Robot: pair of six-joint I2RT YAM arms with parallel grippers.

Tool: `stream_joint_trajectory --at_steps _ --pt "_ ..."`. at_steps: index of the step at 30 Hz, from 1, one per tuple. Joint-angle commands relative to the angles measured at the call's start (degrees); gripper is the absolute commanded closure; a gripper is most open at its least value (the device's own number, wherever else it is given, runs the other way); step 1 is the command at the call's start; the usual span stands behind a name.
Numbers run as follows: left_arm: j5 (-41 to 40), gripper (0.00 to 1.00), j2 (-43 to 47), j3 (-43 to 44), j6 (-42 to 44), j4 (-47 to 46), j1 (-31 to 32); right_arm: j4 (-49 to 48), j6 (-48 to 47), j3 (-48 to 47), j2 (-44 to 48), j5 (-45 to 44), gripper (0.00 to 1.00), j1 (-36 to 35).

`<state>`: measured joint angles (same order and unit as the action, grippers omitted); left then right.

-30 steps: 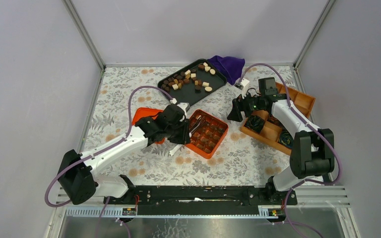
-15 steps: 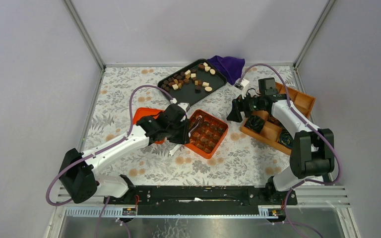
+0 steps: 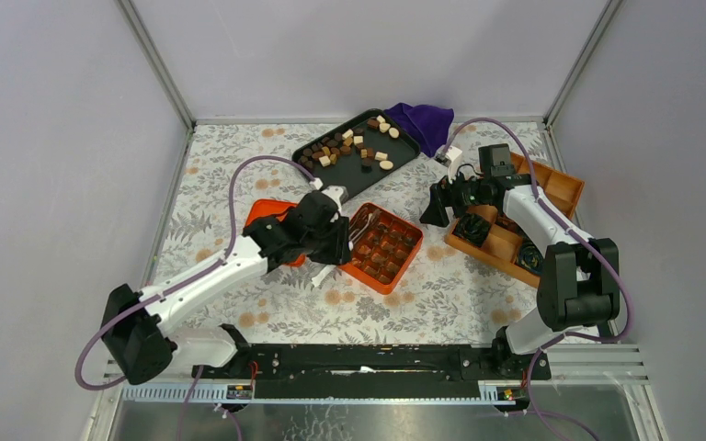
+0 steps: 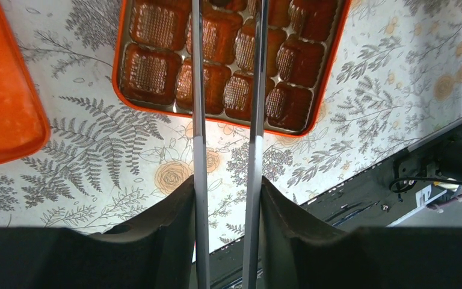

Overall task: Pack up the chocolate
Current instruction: Place the fake chocolate in the packing box, then pick up the fake chocolate from the plate.

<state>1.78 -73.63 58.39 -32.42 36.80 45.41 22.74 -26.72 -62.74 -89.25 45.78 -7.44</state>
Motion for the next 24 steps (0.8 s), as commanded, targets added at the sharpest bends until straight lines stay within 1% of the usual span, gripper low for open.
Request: stream_joint_trajectory --at_steps 1,5,7,11,13,17,19,24 --pt "-4.25 0.57 5.41 1.14 1.66 -7.43 0.19 -0.93 0.0 -0.25 2.45 2.1 0.18 0.36" --pt "-4.68 0.58 8.34 0.7 4.85 -15.01 -0.97 0.31 -0.17 -1.47 3.1 4.12 0.18 1.62" --pt "-4.41 0.58 9.67 -0.91 6.45 -19.97 -1.94 0.9 -0.09 -2.35 3.04 4.97 0.17 2.61" --pt "-2.13 0.58 12.3 -5.13 7.83 -29.32 -5.53 1.35 -0.08 -2.72 3.73 5.96 0.18 4.59" --pt "0.71 0.59 12.69 -6.42 8.14 -31.94 -7.75 1.14 -0.08 -2.13 4.49 6.32 0.18 5.6" --pt "3.86 0.59 12.25 -6.18 11.08 -33.09 -10.56 0.66 0.17 -0.72 6.17 7.22 0.17 7.03" --pt "4.51 0.6 11.86 -6.06 12.83 -32.79 -11.47 0.38 0.36 -0.06 6.45 7.74 0.17 9.19" --pt "6.01 0.61 11.69 -7.71 13.66 -34.38 -12.63 -1.53 1.82 1.14 6.71 9.16 0.17 9.9"
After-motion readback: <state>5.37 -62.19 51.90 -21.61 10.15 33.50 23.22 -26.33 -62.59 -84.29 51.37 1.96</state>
